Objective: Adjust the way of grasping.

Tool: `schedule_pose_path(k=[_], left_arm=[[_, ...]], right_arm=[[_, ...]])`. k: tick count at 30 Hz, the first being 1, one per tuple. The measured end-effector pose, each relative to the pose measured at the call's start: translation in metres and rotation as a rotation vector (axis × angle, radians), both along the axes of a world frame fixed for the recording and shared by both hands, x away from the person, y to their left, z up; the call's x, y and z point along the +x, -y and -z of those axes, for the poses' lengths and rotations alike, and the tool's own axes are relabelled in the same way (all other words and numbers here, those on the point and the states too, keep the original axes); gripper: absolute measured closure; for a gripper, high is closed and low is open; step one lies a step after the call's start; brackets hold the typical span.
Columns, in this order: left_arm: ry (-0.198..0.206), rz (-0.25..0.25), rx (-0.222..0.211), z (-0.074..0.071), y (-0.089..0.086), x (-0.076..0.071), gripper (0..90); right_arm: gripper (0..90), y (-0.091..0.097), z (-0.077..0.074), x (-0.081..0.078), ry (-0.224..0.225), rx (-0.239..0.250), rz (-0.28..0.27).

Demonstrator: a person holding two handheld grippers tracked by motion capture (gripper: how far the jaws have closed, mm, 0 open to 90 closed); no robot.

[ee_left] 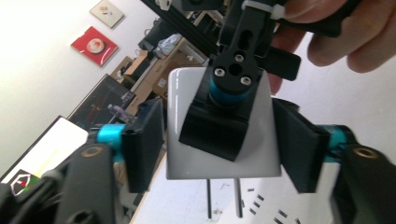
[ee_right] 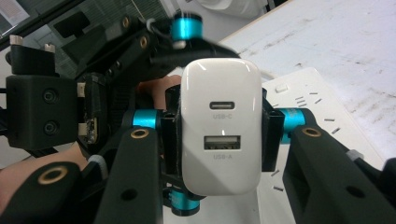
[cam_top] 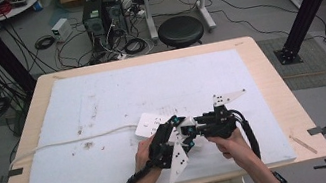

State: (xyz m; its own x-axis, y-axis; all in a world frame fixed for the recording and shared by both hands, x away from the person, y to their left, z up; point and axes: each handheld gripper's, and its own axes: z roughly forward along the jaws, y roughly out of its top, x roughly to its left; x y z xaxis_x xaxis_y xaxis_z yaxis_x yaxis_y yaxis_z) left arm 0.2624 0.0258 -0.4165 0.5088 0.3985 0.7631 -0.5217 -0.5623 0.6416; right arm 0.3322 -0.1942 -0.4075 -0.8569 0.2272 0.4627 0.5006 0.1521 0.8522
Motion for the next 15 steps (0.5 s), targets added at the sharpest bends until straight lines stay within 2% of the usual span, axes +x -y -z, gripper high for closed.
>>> schedule_pose_path(k=[1, 3, 4, 5, 9, 15], left_arm=[[-0.009, 0.007, -0.005, -0.0001, -0.0003, 0.0002, 30.1], [-0.010, 0.014, -0.001, -0.0006, -0.0015, 0.0007, 30.1], [-0.022, 0.021, -0.005, -0.0002, -0.0018, 0.0008, 30.1], [-0.025, 0.020, -0.005, -0.0003, -0.0021, 0.0007, 30.1], [-0.054, 0.027, -0.008, -0.0007, -0.0035, 0.0014, 27.2], [-0.076, 0.040, -0.021, -0.0015, -0.0063, 0.0014, 23.3]], right_arm=[[63.0, -0.0001, 0.0007, -0.0001, 0.002, 0.002, 0.005], [63.0, -0.0002, 0.0008, -0.0003, 0.004, 0.005, 0.009], [63.1, 0.0002, 0.0011, 0.0000, 0.009, 0.006, 0.006], [63.1, 0.0006, 0.0007, -0.0007, -0.001, 0.003, 0.009], [63.0, 0.0020, 0.0005, -0.0003, 0.012, 0.005, 0.019], [63.0, 0.0033, 0.0001, -0.0004, 0.033, -0.007, 0.033]])
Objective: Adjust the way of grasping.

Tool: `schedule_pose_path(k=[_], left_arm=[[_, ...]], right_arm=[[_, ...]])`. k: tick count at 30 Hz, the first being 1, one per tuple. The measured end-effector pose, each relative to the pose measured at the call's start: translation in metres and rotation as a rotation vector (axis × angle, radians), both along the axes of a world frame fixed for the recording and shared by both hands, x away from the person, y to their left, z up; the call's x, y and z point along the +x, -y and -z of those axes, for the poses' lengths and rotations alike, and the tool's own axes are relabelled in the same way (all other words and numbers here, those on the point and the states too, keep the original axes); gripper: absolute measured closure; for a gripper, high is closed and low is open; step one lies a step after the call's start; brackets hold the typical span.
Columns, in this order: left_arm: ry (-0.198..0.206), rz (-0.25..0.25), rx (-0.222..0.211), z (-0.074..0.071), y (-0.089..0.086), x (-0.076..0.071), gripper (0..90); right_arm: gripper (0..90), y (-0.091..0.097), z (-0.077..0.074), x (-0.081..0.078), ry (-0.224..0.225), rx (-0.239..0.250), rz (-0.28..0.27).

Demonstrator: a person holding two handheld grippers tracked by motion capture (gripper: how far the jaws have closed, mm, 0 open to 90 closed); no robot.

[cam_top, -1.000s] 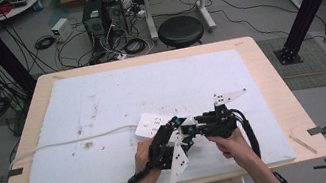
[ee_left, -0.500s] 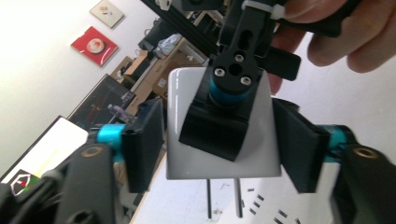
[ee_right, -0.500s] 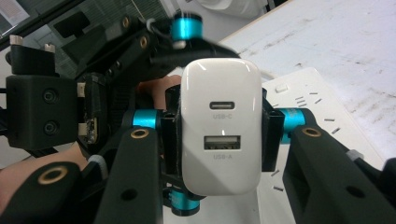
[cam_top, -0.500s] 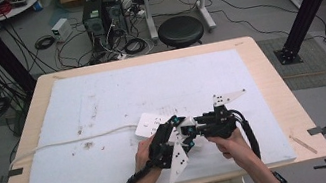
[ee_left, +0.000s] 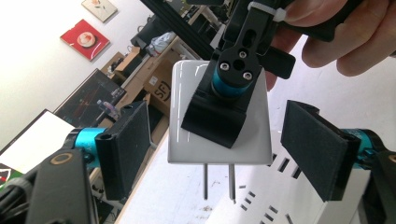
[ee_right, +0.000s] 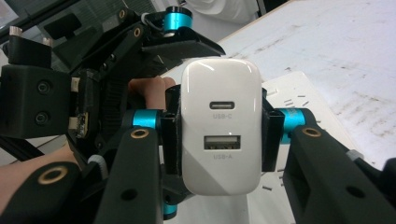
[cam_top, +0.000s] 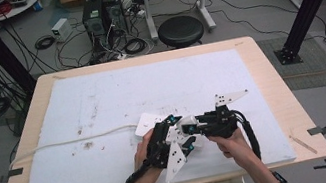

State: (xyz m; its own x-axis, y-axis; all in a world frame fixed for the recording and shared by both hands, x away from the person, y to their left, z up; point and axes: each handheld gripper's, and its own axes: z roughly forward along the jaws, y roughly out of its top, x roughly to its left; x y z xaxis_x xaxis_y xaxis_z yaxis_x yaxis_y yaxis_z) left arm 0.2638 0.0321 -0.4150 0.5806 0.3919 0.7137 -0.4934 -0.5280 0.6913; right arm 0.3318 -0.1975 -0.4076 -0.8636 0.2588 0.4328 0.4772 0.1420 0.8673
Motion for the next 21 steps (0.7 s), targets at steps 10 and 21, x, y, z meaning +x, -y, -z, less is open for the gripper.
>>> schedule_pose_path(k=[10, 21], left_arm=[[-0.131, 0.023, -0.060, -0.006, -0.015, 0.004, 23.3], [-0.308, 0.008, -0.195, -0.012, -0.043, 0.011, 23.3]], right_arm=[[63.0, 0.007, 0.000, 0.001, 0.031, -0.011, 0.048], [63.0, 0.013, -0.003, -0.001, 0.082, -0.025, 0.094]])
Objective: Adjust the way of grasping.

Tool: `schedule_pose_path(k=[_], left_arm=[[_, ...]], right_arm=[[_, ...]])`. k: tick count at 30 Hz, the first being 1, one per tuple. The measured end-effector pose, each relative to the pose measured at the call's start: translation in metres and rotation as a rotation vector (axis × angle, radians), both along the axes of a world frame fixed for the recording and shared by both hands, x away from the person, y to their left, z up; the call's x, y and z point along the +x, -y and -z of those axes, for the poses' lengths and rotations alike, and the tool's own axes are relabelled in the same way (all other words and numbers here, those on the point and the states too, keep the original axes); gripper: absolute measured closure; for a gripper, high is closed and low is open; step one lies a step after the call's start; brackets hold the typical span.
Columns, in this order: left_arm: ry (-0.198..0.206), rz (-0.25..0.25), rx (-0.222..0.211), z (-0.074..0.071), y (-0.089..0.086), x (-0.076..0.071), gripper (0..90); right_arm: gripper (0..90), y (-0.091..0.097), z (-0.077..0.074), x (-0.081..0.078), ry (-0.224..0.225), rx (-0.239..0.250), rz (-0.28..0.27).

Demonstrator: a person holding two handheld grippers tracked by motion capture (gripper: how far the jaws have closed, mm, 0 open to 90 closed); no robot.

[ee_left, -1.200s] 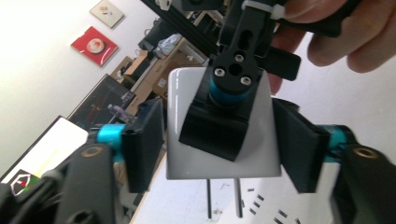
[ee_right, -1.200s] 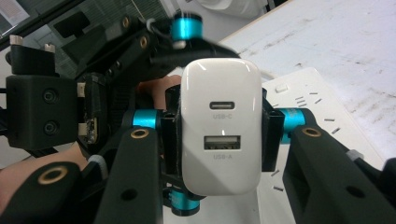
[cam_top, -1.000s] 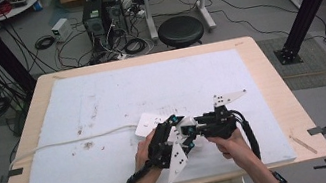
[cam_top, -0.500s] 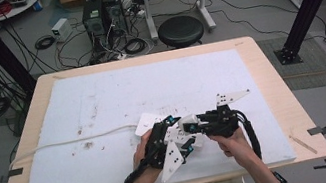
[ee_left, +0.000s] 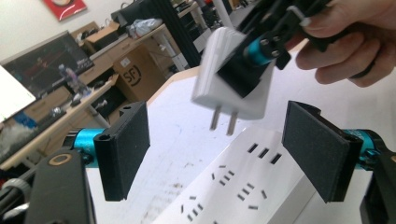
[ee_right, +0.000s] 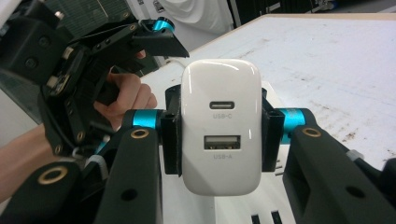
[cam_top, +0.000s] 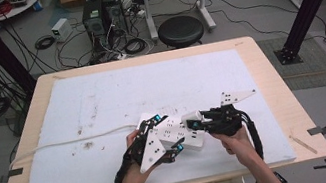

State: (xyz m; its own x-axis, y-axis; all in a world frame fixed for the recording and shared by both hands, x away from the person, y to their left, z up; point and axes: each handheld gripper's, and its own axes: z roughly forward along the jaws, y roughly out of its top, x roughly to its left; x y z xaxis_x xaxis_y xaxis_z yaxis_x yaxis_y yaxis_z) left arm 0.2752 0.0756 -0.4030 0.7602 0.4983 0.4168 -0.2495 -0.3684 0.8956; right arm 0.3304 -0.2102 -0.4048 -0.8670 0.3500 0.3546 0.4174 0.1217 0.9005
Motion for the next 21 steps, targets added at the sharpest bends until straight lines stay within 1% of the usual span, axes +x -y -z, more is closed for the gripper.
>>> schedule_pose_path(k=[1, 2, 3, 5, 6, 7, 8, 10, 11, 12, 13, 14, 15, 18, 20, 21], left_arm=[[0.000, 0.000, 0.000, 0.000, 0.000, 0.000, 23.3], [-0.031, -0.012, -0.021, 0.000, -0.007, 0.002, 23.3], [-0.043, -0.025, -0.030, 0.000, -0.011, 0.003, 23.3], [-0.075, -0.041, -0.057, 0.000, -0.018, 0.005, 23.3], [-0.075, -0.041, -0.057, 0.000, -0.018, 0.005, 23.3], [-0.115, -0.059, -0.092, 0.000, -0.025, 0.007, 23.3], [-0.134, -0.068, -0.106, 0.000, -0.030, 0.008, 23.3], [-0.159, -0.080, -0.129, 0.000, -0.037, 0.009, 23.3], [-0.168, -0.085, -0.140, 0.000, -0.040, 0.010, 23.2], [-0.168, -0.085, -0.140, 0.000, -0.040, 0.010, 23.0], [-0.181, -0.096, -0.160, 0.000, -0.047, 0.011, 23.0], [-0.185, -0.105, -0.166, 0.000, -0.051, 0.011, 23.0], [-0.192, -0.115, -0.173, 0.000, -0.054, 0.011, 23.0], [-0.209, -0.144, -0.184, 0.001, -0.062, 0.012, 23.0], [-0.234, -0.158, -0.194, 0.002, -0.069, 0.014, 23.0], [-0.234, -0.158, -0.194, 0.002, -0.069, 0.014, 23.0]], right_arm=[[63.0, 0.000, 0.000, 0.000, 0.000, 0.000, 0.000], [63.0, 0.000, 0.000, 0.000, 0.002, 0.001, 0.002], [63.0, 0.001, 0.000, -0.001, 0.012, -0.006, 0.011], [63.0, 0.001, 0.000, 0.000, 0.017, -0.012, 0.010], [63.0, 0.001, 0.000, 0.000, 0.017, -0.012, 0.010], [63.0, 0.001, 0.000, -0.001, 0.014, -0.013, 0.010], [63.0, 0.002, -0.001, -0.002, 0.017, -0.015, 0.018], [63.0, 0.002, -0.001, -0.002, 0.033, -0.013, 0.020], [63.0, 0.002, -0.002, -0.003, 0.029, -0.016, 0.022], [63.0, 0.002, -0.002, -0.003, 0.029, -0.016, 0.022], [63.0, 0.002, -0.002, -0.004, 0.028, -0.016, 0.023], [63.0, 0.003, -0.002, -0.003, 0.044, -0.016, 0.024], [63.0, 0.003, -0.002, -0.003, 0.041, -0.017, 0.026], [63.0, 0.004, -0.003, -0.004, 0.047, -0.018, 0.028], [63.0, 0.004, -0.003, -0.005, 0.045, -0.021, 0.031], [63.0, 0.004, -0.003, -0.005, 0.045, -0.021, 0.031]])
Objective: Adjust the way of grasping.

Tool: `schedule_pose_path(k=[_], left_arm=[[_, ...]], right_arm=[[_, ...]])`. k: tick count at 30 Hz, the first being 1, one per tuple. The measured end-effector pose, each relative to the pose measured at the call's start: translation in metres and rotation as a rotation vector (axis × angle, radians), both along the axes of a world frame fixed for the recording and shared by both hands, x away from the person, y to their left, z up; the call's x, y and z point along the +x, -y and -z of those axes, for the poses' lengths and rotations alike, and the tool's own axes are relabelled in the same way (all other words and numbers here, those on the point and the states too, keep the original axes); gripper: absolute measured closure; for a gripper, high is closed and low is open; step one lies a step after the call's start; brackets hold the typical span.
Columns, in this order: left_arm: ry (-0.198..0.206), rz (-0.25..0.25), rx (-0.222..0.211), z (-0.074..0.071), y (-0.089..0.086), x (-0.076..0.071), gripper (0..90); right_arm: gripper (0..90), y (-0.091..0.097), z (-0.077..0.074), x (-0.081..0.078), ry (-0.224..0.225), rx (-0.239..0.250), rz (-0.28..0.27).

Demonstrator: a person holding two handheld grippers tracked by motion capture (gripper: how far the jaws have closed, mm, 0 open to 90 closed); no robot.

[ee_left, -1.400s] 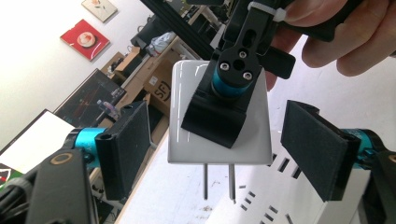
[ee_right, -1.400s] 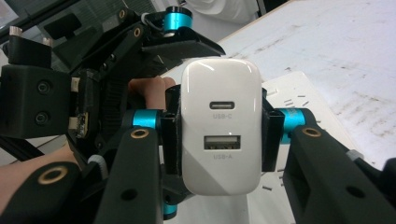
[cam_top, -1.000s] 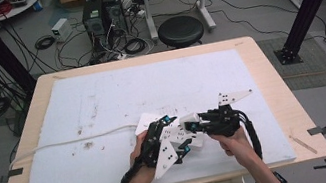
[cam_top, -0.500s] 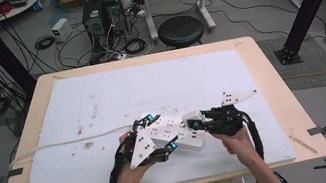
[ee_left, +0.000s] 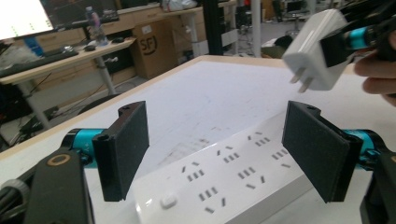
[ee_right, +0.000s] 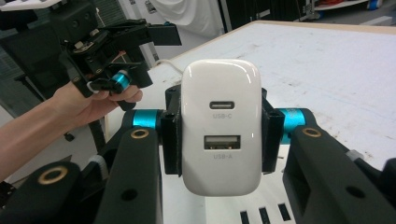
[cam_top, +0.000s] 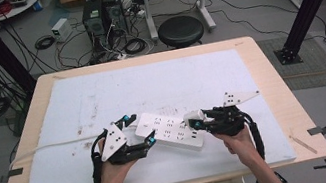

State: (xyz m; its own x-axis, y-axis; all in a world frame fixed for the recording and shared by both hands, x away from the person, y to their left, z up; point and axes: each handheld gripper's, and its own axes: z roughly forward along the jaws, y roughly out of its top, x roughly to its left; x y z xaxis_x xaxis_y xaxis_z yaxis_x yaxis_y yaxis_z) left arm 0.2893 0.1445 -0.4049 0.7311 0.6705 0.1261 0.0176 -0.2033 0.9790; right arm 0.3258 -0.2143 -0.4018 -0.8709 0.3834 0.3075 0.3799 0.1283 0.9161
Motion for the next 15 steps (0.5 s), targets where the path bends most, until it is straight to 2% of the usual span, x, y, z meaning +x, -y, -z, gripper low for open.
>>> schedule_pose_path(k=[2, 3, 8, 15], left_arm=[[0.000, 0.000, 0.000, 0.000, 0.000, 0.000, 23.0], [-0.042, -0.027, -0.022, 0.004, -0.013, 0.003, 23.0], [-0.052, -0.057, -0.021, 0.007, -0.023, 0.005, 23.0], [-0.085, -0.104, -0.058, 0.013, -0.043, 0.008, 23.0]], right_arm=[[63.0, 0.000, 0.000, 0.000, 0.001, -0.001, 0.001], [63.0, 0.001, -0.001, -0.001, 0.007, -0.008, 0.007], [63.0, 0.002, -0.001, -0.001, 0.008, -0.011, 0.010], [63.0, 0.002, -0.002, -0.002, 0.023, -0.023, 0.014]])
